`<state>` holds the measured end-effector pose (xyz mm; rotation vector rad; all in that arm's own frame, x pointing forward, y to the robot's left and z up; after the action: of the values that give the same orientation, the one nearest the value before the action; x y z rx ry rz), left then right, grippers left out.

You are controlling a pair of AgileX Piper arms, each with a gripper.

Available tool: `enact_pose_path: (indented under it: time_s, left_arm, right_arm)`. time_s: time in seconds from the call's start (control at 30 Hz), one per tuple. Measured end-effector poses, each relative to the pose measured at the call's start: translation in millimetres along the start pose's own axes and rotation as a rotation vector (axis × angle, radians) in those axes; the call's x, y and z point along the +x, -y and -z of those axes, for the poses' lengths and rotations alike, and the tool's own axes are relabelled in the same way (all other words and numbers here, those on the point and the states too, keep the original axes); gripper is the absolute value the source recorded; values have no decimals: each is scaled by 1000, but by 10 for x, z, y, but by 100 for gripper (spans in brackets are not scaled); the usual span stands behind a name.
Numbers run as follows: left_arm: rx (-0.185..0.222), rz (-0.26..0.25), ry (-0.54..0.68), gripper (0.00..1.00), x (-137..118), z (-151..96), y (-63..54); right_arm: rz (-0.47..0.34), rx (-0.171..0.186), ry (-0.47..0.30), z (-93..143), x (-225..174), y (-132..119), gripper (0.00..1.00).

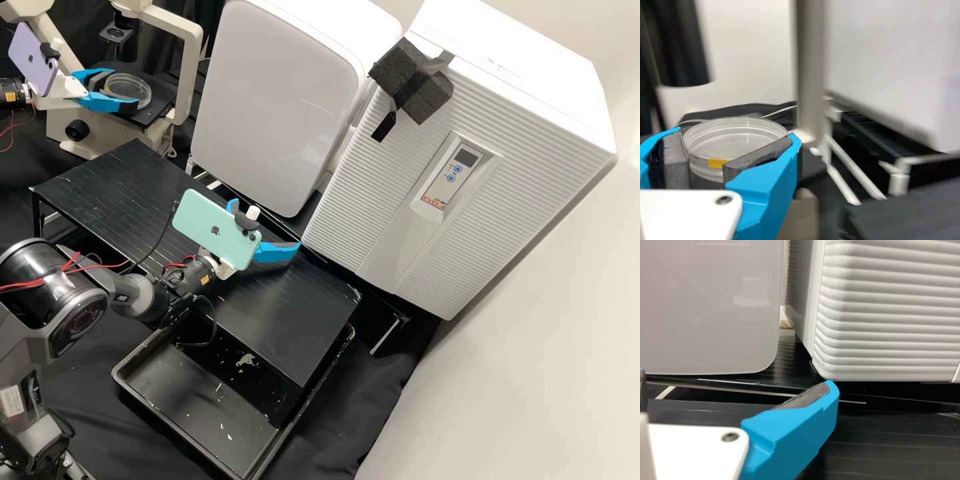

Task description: Place the petri dish on the bench

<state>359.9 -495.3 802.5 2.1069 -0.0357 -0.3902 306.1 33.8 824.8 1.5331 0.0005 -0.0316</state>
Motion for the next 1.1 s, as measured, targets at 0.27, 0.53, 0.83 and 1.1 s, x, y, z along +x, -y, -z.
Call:
enact_pose_path:
  time_s: [0.27,0.53,0.83,1.1]
  left_arm:
    - [5,-34,92,0,-151,-279,-134]
    - [-17,4,237,0,-230,-746,20]
    - [28,80,422,0,-328,-1280,235]
    - [54,98,542,0,-373,-1631,294]
  right_arm:
    - [0,0,0,0,0,0,100]
    - [0,0,0,0,0,0,100]
    - [0,0,0,0,0,0,100]
    - [0,0,0,0,0,0,100]
